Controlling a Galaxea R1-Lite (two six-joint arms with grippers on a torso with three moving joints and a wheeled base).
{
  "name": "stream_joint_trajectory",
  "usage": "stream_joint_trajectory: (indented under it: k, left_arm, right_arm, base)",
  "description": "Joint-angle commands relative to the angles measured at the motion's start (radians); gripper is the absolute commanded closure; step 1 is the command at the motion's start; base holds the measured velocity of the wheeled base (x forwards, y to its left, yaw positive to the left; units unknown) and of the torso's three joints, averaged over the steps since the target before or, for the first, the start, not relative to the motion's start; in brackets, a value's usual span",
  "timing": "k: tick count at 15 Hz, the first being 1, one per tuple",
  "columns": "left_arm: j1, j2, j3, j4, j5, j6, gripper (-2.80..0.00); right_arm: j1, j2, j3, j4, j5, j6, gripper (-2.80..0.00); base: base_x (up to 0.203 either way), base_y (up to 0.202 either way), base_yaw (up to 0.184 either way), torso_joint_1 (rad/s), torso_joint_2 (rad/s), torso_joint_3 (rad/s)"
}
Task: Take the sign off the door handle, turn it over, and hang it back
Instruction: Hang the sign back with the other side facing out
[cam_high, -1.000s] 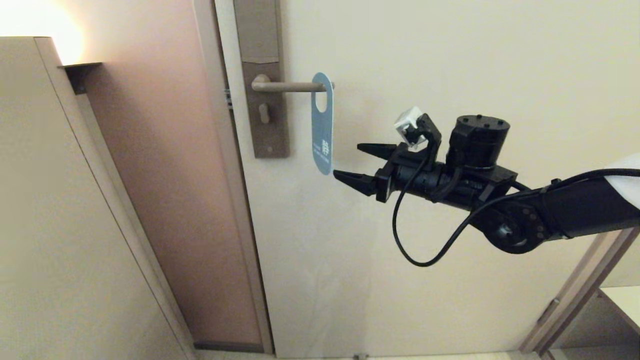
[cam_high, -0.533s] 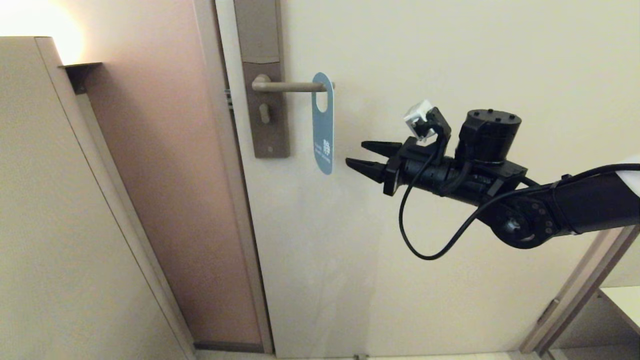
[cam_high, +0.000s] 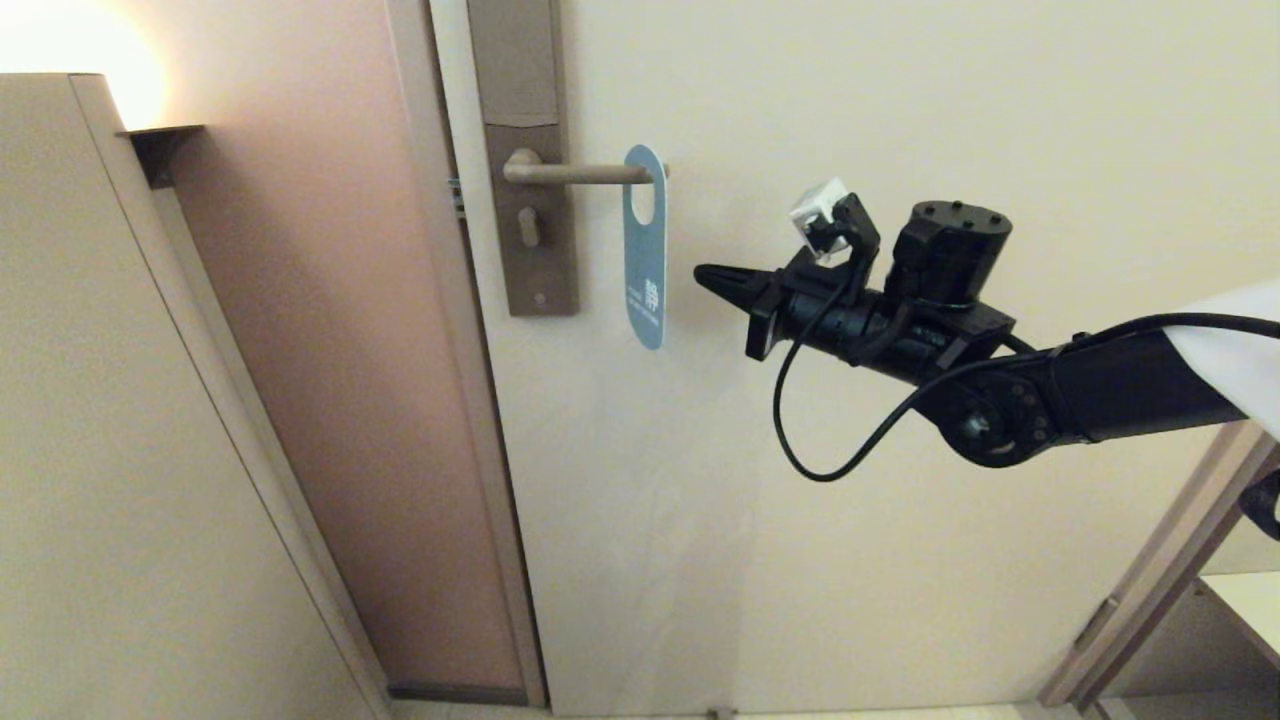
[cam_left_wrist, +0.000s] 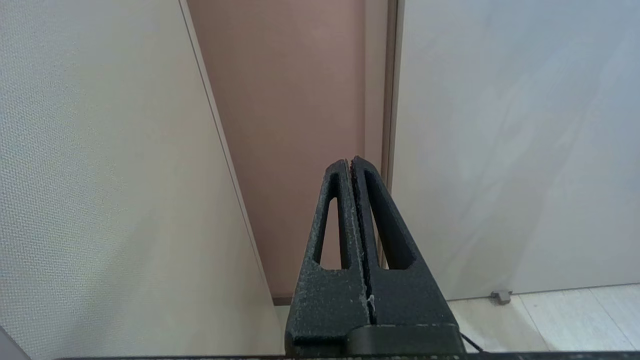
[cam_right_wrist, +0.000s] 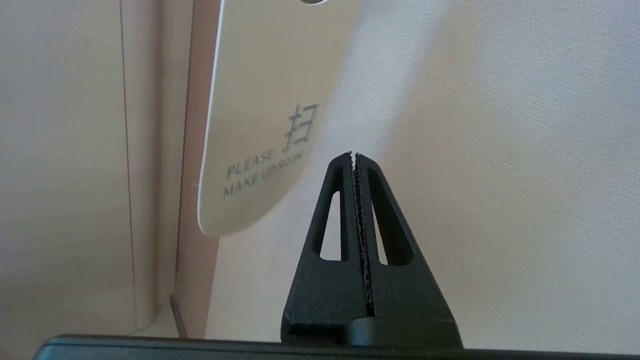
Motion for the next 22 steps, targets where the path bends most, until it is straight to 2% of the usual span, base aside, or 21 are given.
stream_joint_trajectory:
  k: [1,8,15,19,22]
  left_arm:
    - [0.000,0.001,0.000,0.000,0.001,0.000,0.00]
    - [0.000,0.001,0.000,0.000,0.000,0.000,0.00]
    - [0.000,0.001,0.000,0.000,0.002,0.000,0.00]
    - [0.000,0.001,0.000,0.000,0.001,0.000,0.00]
    - [0.000,0.001,0.000,0.000,0.000,0.000,0.00]
  right_arm:
    - [0.011,0.036,-0.023,-0.007,0.002,-0.002,0.00]
    - [0.097,0.110,-0.192,-0.007,-0.029,-0.002,0.00]
    - [0.196,0.128,-0.231,-0.006,-0.036,-0.006,0.00]
    - [0.218,0.146,-0.256,-0.007,-0.057,-0.033,0.00]
    - [0.217,0.155,-0.274,-0.008,-0.123,-0.043,0.00]
  base:
    - [0.000,0.000,0.000,0.000,0.00,0.000]
    - [0.000,0.000,0.000,0.000,0.00,0.000]
    - [0.000,0.000,0.000,0.000,0.00,0.000]
    - [0.000,0.000,0.000,0.000,0.00,0.000]
    - [0.000,0.000,0.000,0.000,0.00,0.000]
